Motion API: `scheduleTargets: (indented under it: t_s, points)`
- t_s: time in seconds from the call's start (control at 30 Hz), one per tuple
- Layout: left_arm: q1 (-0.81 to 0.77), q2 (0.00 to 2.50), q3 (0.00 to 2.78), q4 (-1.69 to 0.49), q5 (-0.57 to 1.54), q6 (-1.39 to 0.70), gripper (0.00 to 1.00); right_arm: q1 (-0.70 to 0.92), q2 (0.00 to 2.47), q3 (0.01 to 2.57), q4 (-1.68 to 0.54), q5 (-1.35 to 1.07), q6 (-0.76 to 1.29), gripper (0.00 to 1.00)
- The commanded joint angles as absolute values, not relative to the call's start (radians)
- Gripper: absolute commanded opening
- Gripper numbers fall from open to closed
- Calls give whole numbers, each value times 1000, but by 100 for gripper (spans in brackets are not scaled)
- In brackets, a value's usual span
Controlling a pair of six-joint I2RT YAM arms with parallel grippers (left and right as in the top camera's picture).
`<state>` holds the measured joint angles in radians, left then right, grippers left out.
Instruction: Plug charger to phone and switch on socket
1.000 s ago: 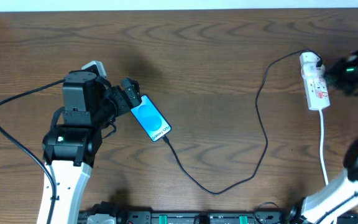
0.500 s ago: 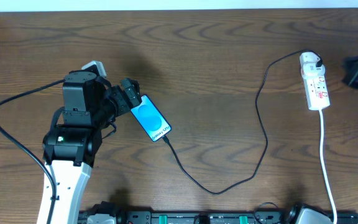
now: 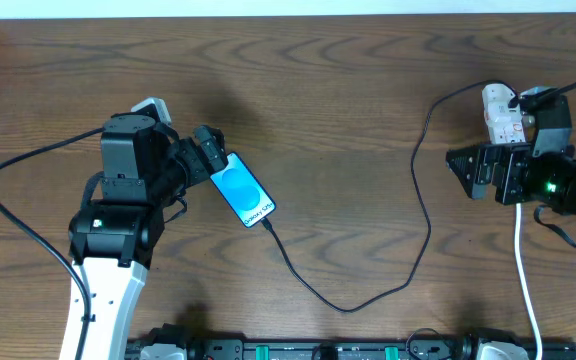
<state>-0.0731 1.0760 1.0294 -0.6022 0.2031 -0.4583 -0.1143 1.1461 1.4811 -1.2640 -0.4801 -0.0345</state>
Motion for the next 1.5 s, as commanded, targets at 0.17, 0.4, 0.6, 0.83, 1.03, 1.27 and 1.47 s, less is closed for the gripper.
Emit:
scheduleTargets:
  t_s: [0.17,0.4,0.6,0.83,1.03,1.27,1.47]
  points:
    - [-71,1071,1051,-602,197,-446,97,-110,1145,1485,-1299,-422,-84,99]
    - [-71,1071,1051,-602,197,-445,97,-110,1145,1484,-1282,-423,-171,99]
    - [-71,1071,1051,-602,197,-446,97,-107,1064,1392,-1103,-364,-222,99]
    - [-71,1071,1051,-602,197,-446,97,-107,726,949,-655,-286,-231,99]
    - [-71,1071,1051,-602,197,-445,96,-107,473,625,-374,-286,-241,99]
    - [-71,1071,1051,-602,197,-445,97,-102,278,313,-150,-290,-241,99]
    - [-71,1071,1051,-602,197,-445,96,-72,132,106,-12,-290,-241,99]
